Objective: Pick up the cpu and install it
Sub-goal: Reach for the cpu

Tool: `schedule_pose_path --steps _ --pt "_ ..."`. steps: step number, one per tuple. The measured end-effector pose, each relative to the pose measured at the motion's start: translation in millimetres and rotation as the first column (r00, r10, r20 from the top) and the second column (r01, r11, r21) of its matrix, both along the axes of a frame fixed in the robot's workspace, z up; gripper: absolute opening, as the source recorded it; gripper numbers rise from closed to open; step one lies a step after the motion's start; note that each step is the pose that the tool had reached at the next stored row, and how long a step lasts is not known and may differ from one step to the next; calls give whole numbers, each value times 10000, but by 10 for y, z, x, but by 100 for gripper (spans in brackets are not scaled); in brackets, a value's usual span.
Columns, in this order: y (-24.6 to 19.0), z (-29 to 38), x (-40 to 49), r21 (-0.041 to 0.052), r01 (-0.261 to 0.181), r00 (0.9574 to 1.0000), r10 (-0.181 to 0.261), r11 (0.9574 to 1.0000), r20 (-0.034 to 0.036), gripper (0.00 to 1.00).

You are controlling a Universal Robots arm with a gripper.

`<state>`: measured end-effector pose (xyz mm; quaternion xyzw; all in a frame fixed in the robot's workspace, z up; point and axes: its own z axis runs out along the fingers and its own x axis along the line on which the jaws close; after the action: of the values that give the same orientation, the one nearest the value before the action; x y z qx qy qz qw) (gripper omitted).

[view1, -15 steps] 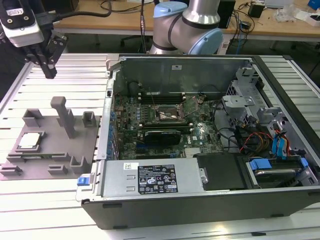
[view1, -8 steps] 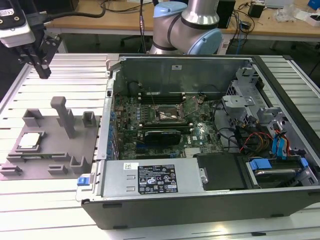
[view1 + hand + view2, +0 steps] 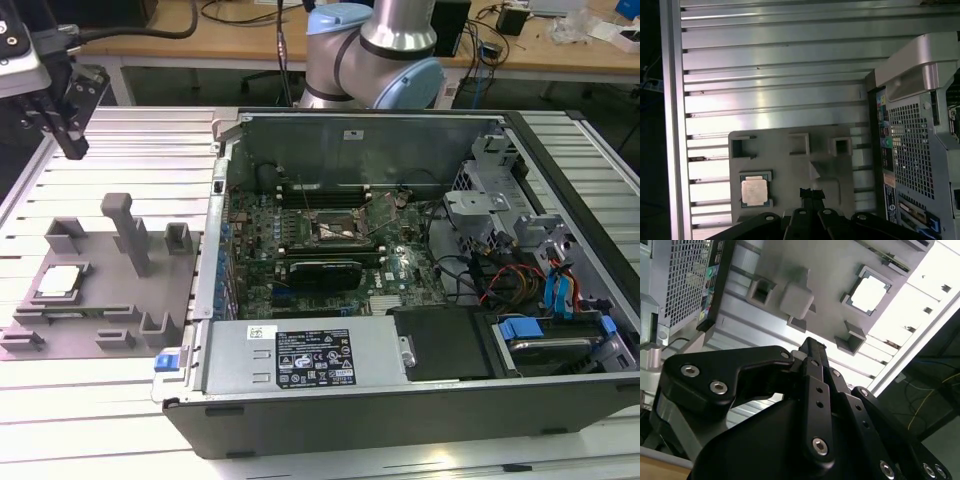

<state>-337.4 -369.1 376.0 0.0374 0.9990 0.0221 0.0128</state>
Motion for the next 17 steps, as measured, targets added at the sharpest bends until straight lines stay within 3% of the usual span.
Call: schedule_pose_path --steps 5,11,14,17 --pt "-3 -86 -139 0 0 10000 0 10000 0 11" --pt "-29 -160 -191 1 0 10000 0 10000 1 11" --pt "-60 -196 -207 0 -1 10000 1 10000 0 11" --pt "-123 -248 -225 0 -1 10000 1 10000 -1 11"
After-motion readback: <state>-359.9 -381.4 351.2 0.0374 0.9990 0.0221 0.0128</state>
